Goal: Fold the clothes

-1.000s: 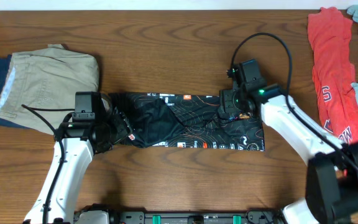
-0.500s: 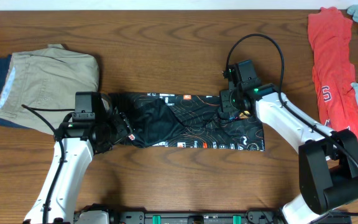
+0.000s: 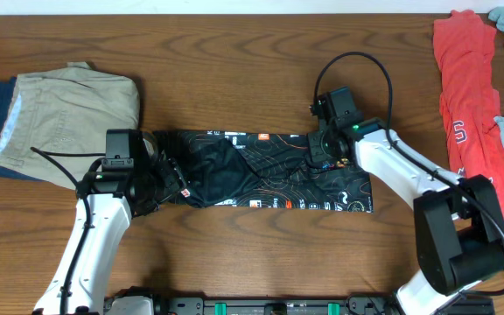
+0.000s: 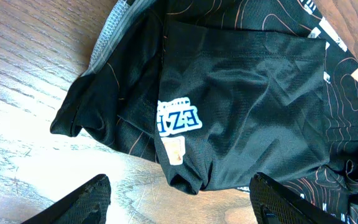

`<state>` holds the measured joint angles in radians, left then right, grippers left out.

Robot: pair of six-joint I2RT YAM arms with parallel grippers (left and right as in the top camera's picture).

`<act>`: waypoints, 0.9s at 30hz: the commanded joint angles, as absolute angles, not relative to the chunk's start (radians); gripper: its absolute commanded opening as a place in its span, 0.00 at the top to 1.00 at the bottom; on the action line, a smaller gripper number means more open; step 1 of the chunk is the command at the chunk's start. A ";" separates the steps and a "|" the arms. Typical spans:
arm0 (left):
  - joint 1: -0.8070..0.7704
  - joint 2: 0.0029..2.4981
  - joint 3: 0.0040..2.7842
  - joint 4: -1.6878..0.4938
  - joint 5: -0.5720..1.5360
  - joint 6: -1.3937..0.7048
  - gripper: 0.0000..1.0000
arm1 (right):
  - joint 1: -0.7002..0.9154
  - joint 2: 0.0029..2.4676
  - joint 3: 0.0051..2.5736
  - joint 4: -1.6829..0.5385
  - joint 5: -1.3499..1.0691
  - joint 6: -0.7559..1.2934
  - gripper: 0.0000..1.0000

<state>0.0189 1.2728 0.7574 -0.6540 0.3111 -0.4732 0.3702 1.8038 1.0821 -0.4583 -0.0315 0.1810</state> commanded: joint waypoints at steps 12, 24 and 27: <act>0.020 1.280 0.742 -0.658 0.302 -0.464 0.27 | 0.380 1.797 1.099 -0.245 -0.148 0.178 0.81; 0.020 1.280 0.742 -0.659 0.302 -0.464 0.27 | 0.375 1.763 1.099 -0.347 -0.133 0.178 0.58; 0.020 1.280 0.742 -0.659 0.302 -0.464 0.27 | 0.373 1.710 1.099 -0.392 -0.079 0.178 0.54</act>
